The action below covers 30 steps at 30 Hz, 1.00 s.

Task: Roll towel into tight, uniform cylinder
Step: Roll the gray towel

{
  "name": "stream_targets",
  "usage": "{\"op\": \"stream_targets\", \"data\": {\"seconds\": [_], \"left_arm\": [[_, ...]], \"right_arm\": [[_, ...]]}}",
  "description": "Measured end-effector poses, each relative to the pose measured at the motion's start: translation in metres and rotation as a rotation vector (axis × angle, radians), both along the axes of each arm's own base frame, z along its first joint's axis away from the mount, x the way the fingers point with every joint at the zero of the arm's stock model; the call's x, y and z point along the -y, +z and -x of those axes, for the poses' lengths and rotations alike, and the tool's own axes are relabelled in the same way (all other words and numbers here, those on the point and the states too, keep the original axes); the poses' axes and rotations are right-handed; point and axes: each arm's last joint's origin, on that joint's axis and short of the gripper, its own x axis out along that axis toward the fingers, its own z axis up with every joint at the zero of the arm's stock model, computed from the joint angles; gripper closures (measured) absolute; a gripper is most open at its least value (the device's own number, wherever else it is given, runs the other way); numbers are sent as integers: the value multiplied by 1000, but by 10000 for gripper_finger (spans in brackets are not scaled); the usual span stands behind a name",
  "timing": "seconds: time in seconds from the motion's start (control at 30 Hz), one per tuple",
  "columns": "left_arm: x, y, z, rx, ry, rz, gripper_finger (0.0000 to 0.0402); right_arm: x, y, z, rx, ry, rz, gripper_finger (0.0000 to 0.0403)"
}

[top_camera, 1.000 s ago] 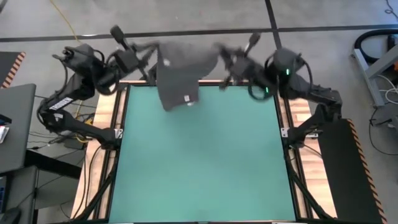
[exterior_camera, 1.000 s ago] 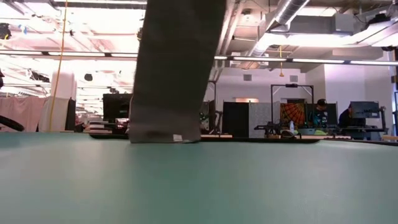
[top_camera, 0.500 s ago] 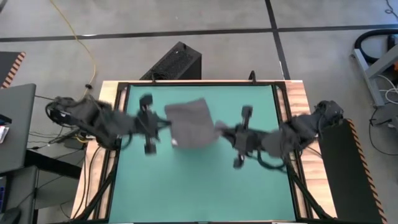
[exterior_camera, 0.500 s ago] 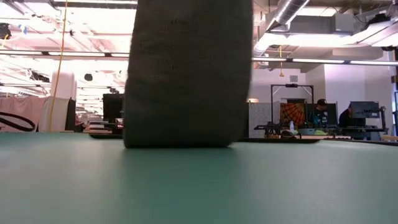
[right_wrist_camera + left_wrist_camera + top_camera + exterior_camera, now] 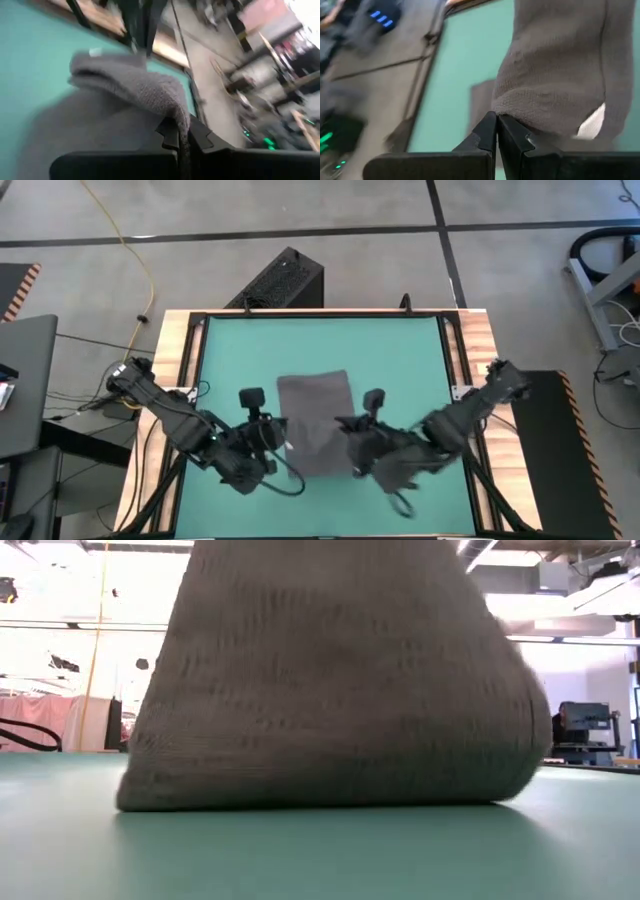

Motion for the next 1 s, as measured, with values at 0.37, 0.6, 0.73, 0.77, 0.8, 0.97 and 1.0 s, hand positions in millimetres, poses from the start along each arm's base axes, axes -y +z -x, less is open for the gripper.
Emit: {"op": "stream_targets", "data": {"seconds": [0.37, 0.6, 0.73, 0.77, 0.8, 0.97, 1.0], "left_arm": [[-23, -29, 18, -49, 239, -114, 401], [-27, -63, 15, -86, 232, -80, 401], [-22, -53, 17, -43, 215, -45, 401], [-21, -53, 17, -38, 211, -41, 401], [-21, -52, 18, -38, 209, -36, 401], [-11, -52, 13, -29, 155, 78, 401], [-8, -52, 12, -18, 140, 93, 401]], "right_arm": [[66, -67, -61, -314, -235, 143, 383], [45, -60, -49, -262, -196, 106, 383], [24, -41, -32, -186, -142, 58, 383], [22, -37, -29, -171, -137, 47, 383], [21, -35, -27, -155, -139, 33, 383], [6, -33, -21, -112, -111, -45, 383], [2, -33, -19, -103, -99, -54, 383]]}}
